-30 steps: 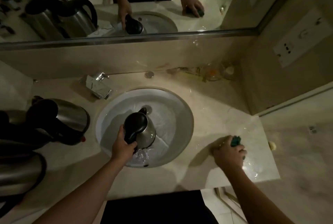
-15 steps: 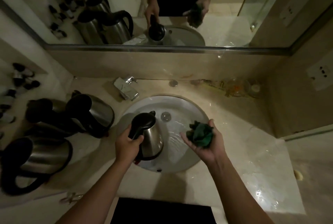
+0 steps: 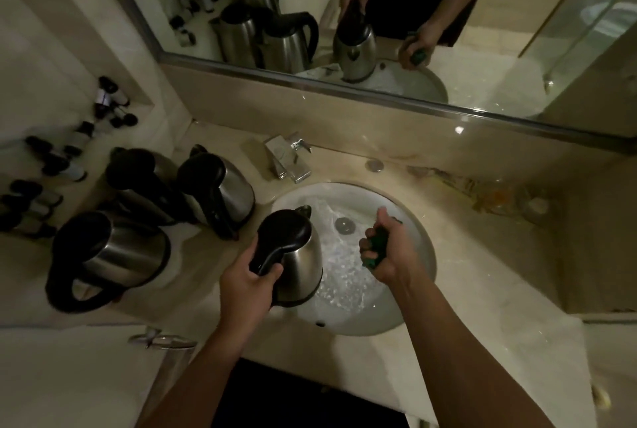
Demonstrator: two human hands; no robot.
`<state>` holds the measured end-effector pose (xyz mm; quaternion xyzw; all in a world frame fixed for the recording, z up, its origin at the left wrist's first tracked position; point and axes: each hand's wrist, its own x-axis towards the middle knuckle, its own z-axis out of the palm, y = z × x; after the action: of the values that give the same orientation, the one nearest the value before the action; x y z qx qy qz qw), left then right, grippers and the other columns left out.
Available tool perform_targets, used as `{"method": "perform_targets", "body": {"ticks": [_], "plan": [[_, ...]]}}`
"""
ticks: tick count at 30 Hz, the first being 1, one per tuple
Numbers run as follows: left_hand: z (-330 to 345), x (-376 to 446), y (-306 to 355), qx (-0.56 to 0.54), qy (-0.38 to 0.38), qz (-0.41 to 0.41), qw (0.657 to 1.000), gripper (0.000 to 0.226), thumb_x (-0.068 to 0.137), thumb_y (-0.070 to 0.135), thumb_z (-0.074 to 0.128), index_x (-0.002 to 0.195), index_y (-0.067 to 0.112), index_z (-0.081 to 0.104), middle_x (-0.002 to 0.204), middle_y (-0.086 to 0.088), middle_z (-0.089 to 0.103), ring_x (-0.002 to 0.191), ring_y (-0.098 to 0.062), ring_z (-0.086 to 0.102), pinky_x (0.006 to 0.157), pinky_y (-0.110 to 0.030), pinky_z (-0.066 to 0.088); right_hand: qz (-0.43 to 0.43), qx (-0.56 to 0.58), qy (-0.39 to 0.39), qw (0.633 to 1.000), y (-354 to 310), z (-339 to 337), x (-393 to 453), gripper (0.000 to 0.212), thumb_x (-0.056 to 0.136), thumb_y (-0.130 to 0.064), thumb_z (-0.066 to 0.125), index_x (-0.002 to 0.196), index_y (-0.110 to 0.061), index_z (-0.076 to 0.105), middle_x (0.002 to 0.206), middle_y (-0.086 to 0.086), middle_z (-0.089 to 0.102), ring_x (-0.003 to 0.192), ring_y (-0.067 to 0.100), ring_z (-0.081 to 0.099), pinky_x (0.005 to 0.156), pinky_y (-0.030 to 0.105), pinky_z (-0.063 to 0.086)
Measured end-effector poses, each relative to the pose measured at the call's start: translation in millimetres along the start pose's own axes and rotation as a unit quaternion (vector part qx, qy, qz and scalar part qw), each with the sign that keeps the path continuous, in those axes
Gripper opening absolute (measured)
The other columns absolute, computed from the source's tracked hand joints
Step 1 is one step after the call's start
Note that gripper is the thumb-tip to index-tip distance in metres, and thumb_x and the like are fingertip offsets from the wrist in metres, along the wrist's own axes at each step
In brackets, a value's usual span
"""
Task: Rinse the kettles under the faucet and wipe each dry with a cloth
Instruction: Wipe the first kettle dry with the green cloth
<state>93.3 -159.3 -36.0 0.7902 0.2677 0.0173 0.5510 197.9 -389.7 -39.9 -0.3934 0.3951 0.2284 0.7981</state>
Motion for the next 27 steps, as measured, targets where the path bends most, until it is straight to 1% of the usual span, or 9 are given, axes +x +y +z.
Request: {"method": "perform_targets", "body": {"ticks": [3, 8, 13, 17, 21, 23, 24, 25, 27], "plan": [[-3.8, -7.2, -11.4, 0.011, -0.020, 0.005, 1.000, 0.074, 0.083, 0.007, 0.079, 0.148, 0.028, 0.051, 0.127, 0.011, 0.066, 0.102, 0.008, 0.061, 0.093, -0.009, 0.048, 0.007, -0.020, 0.042, 0.999, -2.1, 12.7, -5.0, 0.056, 0.095, -0.058, 0.057, 0.055, -0.022, 0.042, 0.053, -0.001, 0.042, 0.047, 0.018, 0.034, 0.047, 0.029, 0.022], [1.0, -19.9, -31.6, 0.043, -0.018, 0.023, 0.999, 0.083, 0.076, 0.005, 0.085, 0.147, 0.034, 0.052, 0.127, 0.017, 0.064, 0.118, -0.003, 0.063, 0.103, -0.022, 0.046, -0.002, -0.125, 0.106, 0.986, 4.1, 33.1, -3.3, 0.037, 0.092, -0.027, 0.043, 0.056, -0.023, 0.034, 0.047, 0.001, 0.035, 0.041, 0.019, 0.029, 0.046, 0.027, 0.023], [-0.8, -24.9, -33.7, 0.046, -0.018, 0.044, 0.998, 0.082, 0.079, 0.006, 0.083, 0.149, 0.032, 0.049, 0.131, 0.017, 0.062, 0.123, 0.003, 0.058, 0.101, -0.007, 0.041, -0.026, -0.159, 0.138, 0.977, 15.5, 35.2, 1.0, 0.035, 0.091, -0.022, 0.042, 0.057, -0.018, 0.033, 0.048, 0.006, 0.036, 0.041, 0.018, 0.029, 0.044, 0.025, 0.026], [0.9, -22.6, -27.0, 0.073, -0.042, 0.050, 0.995, 0.080, 0.085, 0.011, 0.079, 0.154, 0.028, 0.042, 0.138, 0.015, 0.057, 0.128, -0.001, 0.053, 0.106, -0.014, 0.039, -0.012, -0.171, 0.130, 0.977, 26.0, 27.9, 4.4, 0.036, 0.091, -0.021, 0.041, 0.056, -0.022, 0.032, 0.048, 0.002, 0.033, 0.042, 0.018, 0.028, 0.046, 0.027, 0.023], [-2.0, -22.7, -24.4, 0.107, -0.045, 0.056, 0.992, 0.080, 0.086, 0.017, 0.078, 0.155, 0.029, 0.039, 0.130, 0.017, 0.058, 0.115, 0.005, 0.056, 0.100, -0.014, 0.042, 0.041, -0.237, 0.051, 0.969, 26.8, 21.3, -2.5, 0.037, 0.093, -0.029, 0.045, 0.058, -0.024, 0.035, 0.055, 0.001, 0.033, 0.048, 0.018, 0.029, 0.049, 0.027, 0.021], [-3.1, -21.1, -22.9, 0.112, -0.050, 0.054, 0.991, 0.081, 0.086, 0.019, 0.078, 0.155, 0.031, 0.039, 0.130, 0.011, 0.065, 0.111, -0.003, 0.064, 0.100, -0.022, 0.048, 0.063, -0.250, -0.008, 0.966, 17.1, 24.9, -13.6, 0.031, 0.095, -0.038, 0.045, 0.073, -0.017, 0.052, 0.066, 0.007, 0.047, 0.058, 0.021, 0.043, 0.054, 0.028, 0.034], [-2.7, -19.8, -22.9, 0.116, -0.052, 0.051, 0.991, 0.081, 0.086, 0.020, 0.078, 0.155, 0.032, 0.038, 0.129, 0.005, 0.068, 0.111, -0.009, 0.067, 0.101, -0.027, 0.051, 0.067, -0.251, -0.033, 0.965, 12.8, 24.9, -17.6, 0.033, 0.095, -0.040, 0.044, 0.089, -0.012, 0.061, 0.078, 0.013, 0.056, 0.070, 0.026, 0.052, 0.063, 0.033, 0.045], [-1.6, -18.9, -22.0, 0.120, -0.053, 0.046, 0.990, 0.081, 0.086, 0.021, 0.078, 0.156, 0.032, 0.037, 0.128, 0.000, 0.070, 0.111, -0.014, 0.069, 0.101, -0.030, 0.052, 0.060, -0.257, -0.051, 0.963, 8.8, 25.1, -20.5, 0.038, 0.097, -0.039, 0.042, 0.107, -0.009, 0.063, 0.093, 0.017, 0.062, 0.086, 0.032, 0.058, 0.078, 0.043, 0.053], [0.6, -17.6, -20.1, 0.130, -0.052, 0.039, 0.989, 0.082, 0.086, 0.023, 0.078, 0.156, 0.034, 0.036, 0.127, -0.003, 0.071, 0.113, -0.017, 0.069, 0.101, -0.031, 0.052, 0.019, -0.268, -0.072, 0.961, 5.3, 26.0, -28.9, 0.034, 0.102, -0.021, 0.038, 0.129, -0.008, 0.054, 0.119, 0.022, 0.061, 0.113, 0.041, 0.060, 0.101, 0.058, 0.051]]}}
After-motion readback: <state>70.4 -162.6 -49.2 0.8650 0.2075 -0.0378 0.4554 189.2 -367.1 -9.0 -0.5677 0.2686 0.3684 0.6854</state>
